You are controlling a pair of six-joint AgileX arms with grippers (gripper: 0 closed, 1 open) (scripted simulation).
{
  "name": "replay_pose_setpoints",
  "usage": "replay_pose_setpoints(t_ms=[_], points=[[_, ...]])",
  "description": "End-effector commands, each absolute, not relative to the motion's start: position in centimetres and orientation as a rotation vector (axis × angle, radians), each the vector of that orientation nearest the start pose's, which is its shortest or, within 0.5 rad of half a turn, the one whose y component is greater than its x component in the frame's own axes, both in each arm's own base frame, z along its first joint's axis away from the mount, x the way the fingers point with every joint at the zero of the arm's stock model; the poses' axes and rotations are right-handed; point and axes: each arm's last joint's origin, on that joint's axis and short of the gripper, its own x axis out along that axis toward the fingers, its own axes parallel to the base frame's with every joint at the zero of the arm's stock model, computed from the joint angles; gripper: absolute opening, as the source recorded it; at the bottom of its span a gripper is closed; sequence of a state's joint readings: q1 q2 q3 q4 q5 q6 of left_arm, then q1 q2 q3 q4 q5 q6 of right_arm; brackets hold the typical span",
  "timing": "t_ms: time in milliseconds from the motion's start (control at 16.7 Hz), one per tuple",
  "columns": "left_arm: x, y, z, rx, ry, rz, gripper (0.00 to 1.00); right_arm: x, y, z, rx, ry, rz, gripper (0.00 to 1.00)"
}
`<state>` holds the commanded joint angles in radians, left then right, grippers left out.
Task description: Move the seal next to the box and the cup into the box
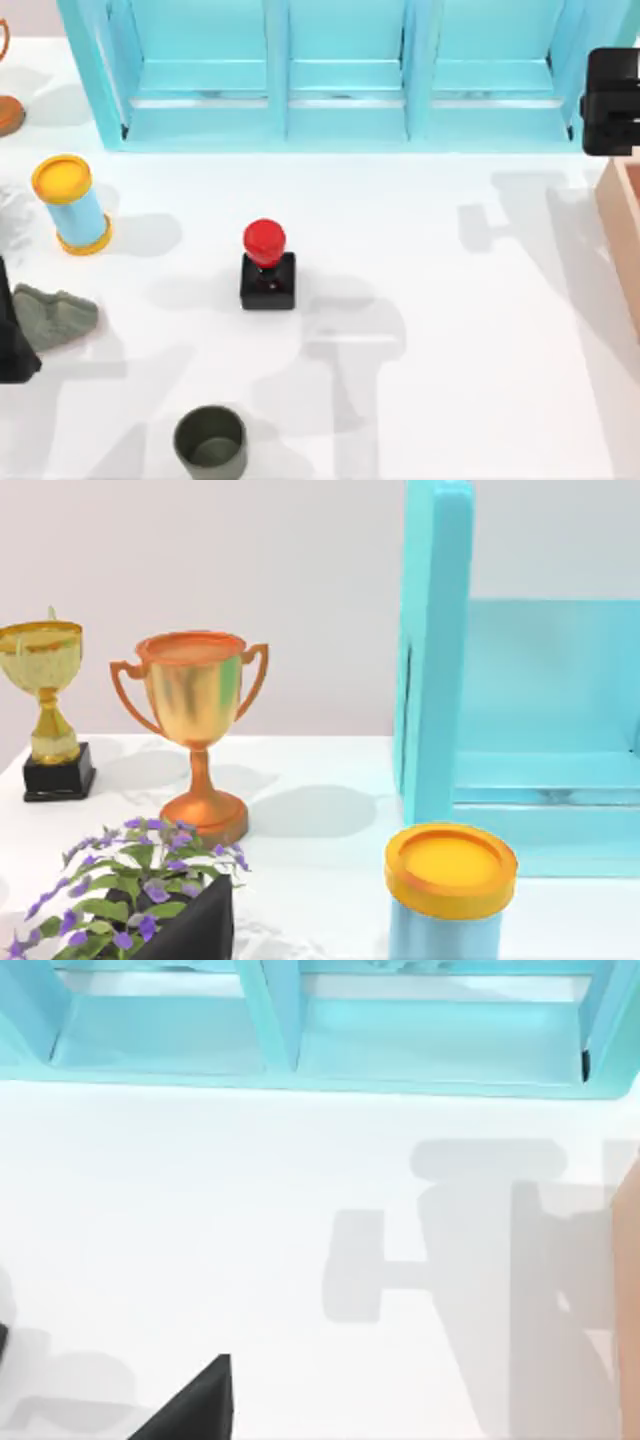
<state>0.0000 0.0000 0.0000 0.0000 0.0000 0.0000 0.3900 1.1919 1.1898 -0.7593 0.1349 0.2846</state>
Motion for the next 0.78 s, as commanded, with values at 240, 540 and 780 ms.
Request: replay_pose_setpoints(t_ms=[240, 540, 780], points=[[10.6, -0.1, 16.0, 0.000, 0.000, 0.000, 1.00, 28.3, 16.3, 37.2, 0.123, 0.877, 0.169, 1.00], [10.6, -0.1, 16.0, 0.000, 0.000, 0.000, 1.00, 32.8, 26.3, 35.8, 0.150, 1.053, 0.161, 1.00], [10.6, -0.1, 16.0, 0.000, 0.000, 0.000, 1.00, 33.8, 33.0, 30.8, 0.114, 1.202, 0.106, 1.00]])
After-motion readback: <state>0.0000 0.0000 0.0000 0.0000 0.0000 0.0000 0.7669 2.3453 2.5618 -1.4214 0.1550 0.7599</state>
